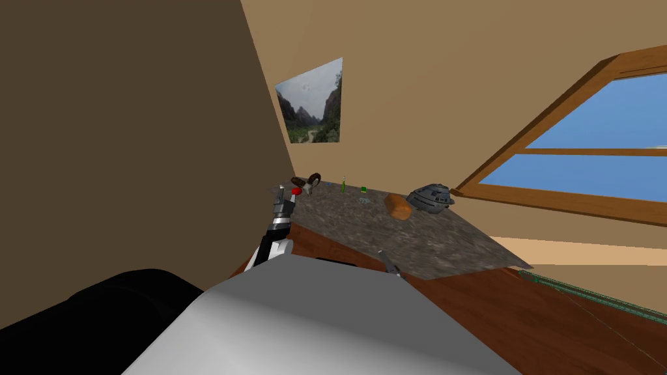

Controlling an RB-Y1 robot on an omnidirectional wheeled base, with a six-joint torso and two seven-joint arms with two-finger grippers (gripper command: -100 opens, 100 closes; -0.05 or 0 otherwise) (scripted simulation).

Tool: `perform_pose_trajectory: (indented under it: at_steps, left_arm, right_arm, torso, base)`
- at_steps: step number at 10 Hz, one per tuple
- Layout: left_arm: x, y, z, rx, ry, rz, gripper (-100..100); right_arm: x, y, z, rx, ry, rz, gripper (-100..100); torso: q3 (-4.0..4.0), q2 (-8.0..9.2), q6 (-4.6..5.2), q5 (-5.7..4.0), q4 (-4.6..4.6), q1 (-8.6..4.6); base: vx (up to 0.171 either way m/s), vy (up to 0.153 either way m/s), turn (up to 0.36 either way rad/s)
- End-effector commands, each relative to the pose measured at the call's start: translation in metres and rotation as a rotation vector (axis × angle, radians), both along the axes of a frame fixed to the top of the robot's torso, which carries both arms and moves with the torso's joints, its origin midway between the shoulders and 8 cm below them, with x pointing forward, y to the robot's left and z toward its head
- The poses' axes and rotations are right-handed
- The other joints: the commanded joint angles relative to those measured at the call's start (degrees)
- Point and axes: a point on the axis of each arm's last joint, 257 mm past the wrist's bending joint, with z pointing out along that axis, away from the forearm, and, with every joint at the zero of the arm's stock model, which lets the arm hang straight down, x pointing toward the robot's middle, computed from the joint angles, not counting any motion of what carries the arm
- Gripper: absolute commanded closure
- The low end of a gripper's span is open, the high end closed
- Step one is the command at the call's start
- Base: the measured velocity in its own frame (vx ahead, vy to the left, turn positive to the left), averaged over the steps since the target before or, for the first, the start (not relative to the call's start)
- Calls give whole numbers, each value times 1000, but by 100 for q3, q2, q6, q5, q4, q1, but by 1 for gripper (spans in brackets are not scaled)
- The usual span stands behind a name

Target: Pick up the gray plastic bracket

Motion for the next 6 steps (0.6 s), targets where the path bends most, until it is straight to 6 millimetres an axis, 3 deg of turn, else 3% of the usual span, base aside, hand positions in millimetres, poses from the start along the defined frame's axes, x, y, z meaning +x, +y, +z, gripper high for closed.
perform_pose_trajectory:
  at_steps: [1,2,3,4,5,6]
  left_arm:
    - [0,0,0,0,0,0,0]
    - [0,0,0,0,0,0,0]
    - [0,0,0,0,0,0,0]
    - [0,0,0,0,0,0,0]
    - [0,0,0,0,0,0,0]
    - [0,0,0,0,0,0,0]
  right_arm:
    - [-14,-1,-20,-36,45,30,-100]
    - [-34,-3,-40,-69,106,55,-100]
    - [-39,-8,-46,-91,125,72,-100]
    - [-61,-13,-66,-125,191,95,-100]
    - [-65,-17,-71,-144,205,110,-100]
    - [-88,-24,-89,-180,271,133,-100]
  torso:
    - [0,0,0,0,0,0]
    - [-3,-6,3,-1,0,-2]
    - [-2,-4,0,-1,-1,0]
    - [-3,-6,2,0,-1,-2]
    - [-3,-6,0,-1,-1,-3]
    - [-5,-10,3,-1,-1,-4]
  base:
    - [-52,24,72]
    - [-62,35,155]
    - [-54,27,93]
    - [-54,26,213]
    - [-43,25,91]
    - [-49,32,224]
